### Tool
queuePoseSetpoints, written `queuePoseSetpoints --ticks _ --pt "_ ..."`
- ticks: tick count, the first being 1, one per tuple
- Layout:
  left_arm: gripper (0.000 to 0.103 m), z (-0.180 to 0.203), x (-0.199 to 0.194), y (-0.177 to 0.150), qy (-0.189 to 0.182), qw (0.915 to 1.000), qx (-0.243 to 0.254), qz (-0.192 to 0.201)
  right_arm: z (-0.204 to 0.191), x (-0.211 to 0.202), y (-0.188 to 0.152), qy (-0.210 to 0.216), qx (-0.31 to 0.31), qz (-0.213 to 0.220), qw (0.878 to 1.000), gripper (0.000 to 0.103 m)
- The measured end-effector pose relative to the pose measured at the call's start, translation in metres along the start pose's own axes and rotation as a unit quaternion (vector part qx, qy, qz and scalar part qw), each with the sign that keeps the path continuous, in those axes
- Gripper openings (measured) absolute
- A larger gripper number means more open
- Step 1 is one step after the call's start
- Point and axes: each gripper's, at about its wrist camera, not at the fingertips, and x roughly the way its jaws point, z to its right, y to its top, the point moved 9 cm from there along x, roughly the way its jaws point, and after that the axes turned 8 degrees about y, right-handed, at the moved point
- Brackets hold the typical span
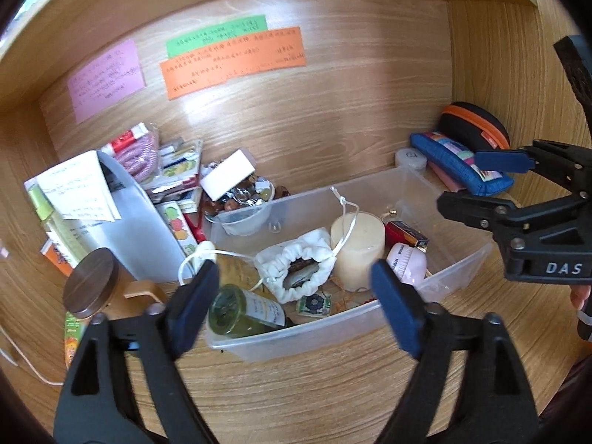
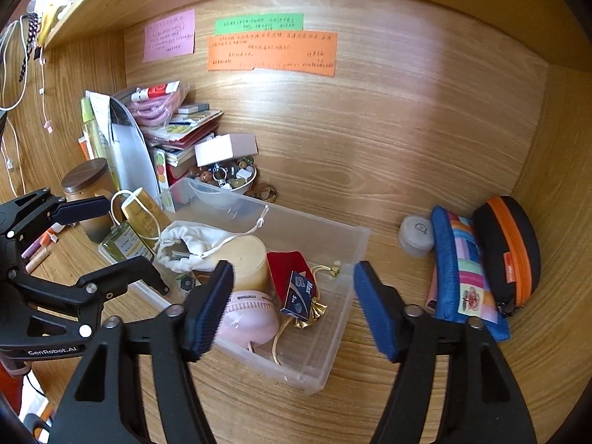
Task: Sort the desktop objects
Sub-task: 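Withdraw both open tools up and away from the bin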
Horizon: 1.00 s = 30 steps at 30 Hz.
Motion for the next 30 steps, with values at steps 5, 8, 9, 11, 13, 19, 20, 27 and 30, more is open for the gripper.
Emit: queuePoseSetpoints --ticks 5,8,9,11,13,19,20,27,30 --pt "0.097 -0.009 -0.013 0.0 0.02 0.9996 -0.015 0.011 -0.004 -0.018 0.001 -0.007 0.002 0.019 1.0 0.077" --pt "0.097 -0.015 -0.019 -0.002 0.025 0.9992 -0.03 0.012 -0.005 -0.027 0.0 -0.016 0.001 0.028 0.999 0.084" --pt "0.097 -0.017 -0.022 -0.002 0.027 0.9989 -0.036 0.013 -0.006 -0.03 -0.001 -0.016 0.002 0.03 0.999 0.084" --pt "0.097 -0.022 -0.028 -0.004 0.033 0.9981 -0.048 0.017 -0.008 -0.036 -0.004 -0.011 0.007 0.034 0.999 0.085" --pt "0.097 -0.025 -0.035 -0.006 0.039 0.9974 -0.058 0.02 -0.009 -0.042 -0.007 -0.01 0.015 0.039 0.999 0.087" --pt "0.101 -0.025 -0.05 -0.015 0.045 0.9957 -0.077 0.025 -0.013 -0.062 -0.02 -0.02 0.036 0.062 0.997 0.101" --pt "0.102 -0.025 -0.052 -0.016 0.044 0.9953 -0.082 0.026 -0.013 -0.066 -0.022 -0.025 0.038 0.068 0.997 0.102" --pt "0.102 -0.018 -0.055 -0.027 0.031 0.9939 -0.103 0.023 -0.016 -0.076 -0.042 -0.039 0.053 0.077 0.995 0.102" --pt "0.102 -0.015 -0.054 -0.032 0.028 0.9941 -0.103 0.019 -0.016 -0.076 -0.05 -0.031 0.067 0.075 0.994 0.102"
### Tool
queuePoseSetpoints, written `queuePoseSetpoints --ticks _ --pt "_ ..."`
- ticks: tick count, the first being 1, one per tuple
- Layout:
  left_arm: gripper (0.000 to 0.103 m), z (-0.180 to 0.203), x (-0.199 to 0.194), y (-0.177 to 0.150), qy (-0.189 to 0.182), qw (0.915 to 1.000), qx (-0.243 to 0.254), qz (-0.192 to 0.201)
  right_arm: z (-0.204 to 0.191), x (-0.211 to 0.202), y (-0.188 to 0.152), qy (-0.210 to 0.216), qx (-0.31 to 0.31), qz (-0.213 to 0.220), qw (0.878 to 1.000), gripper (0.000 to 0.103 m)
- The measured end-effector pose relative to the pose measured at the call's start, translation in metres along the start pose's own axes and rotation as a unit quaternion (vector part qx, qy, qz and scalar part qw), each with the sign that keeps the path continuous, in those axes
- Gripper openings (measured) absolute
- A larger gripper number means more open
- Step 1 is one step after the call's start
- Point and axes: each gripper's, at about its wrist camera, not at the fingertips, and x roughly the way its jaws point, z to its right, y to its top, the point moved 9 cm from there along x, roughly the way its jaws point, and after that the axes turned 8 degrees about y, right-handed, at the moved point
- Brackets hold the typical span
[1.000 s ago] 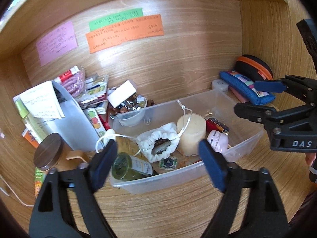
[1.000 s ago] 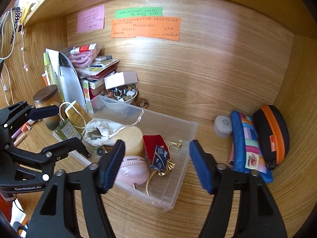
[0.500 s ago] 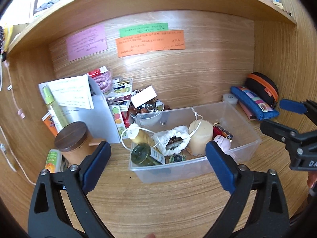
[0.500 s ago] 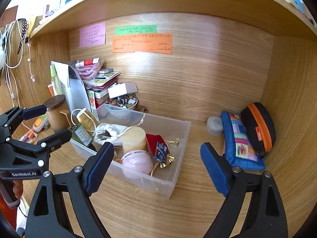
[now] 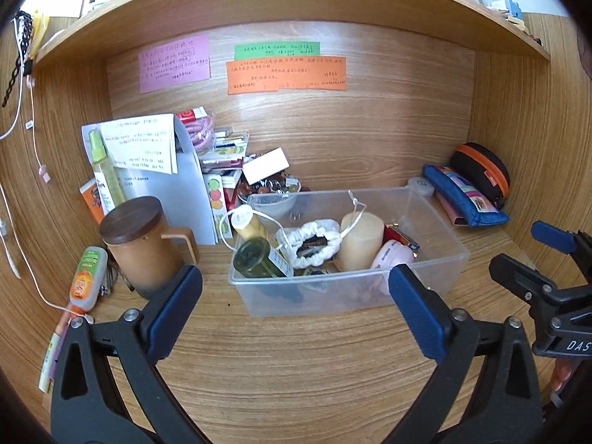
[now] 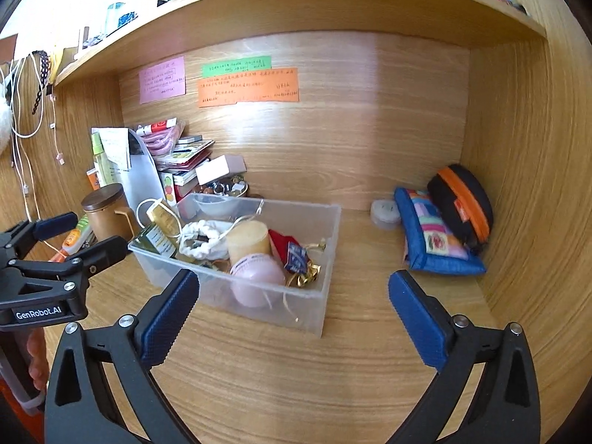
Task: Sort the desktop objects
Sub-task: 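Withdraw both open tools up and away from the bin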
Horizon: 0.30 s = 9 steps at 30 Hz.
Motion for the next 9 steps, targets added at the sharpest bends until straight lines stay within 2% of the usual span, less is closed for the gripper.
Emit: queuePoseSetpoints --ticks 9 --pt "0.102 0.004 0.0033 -0.0045 -0.006 1.0 0.005 0.005 0.0044 0.0067 -0.0087 -0.007 0.001 -0.013 1.0 0.102"
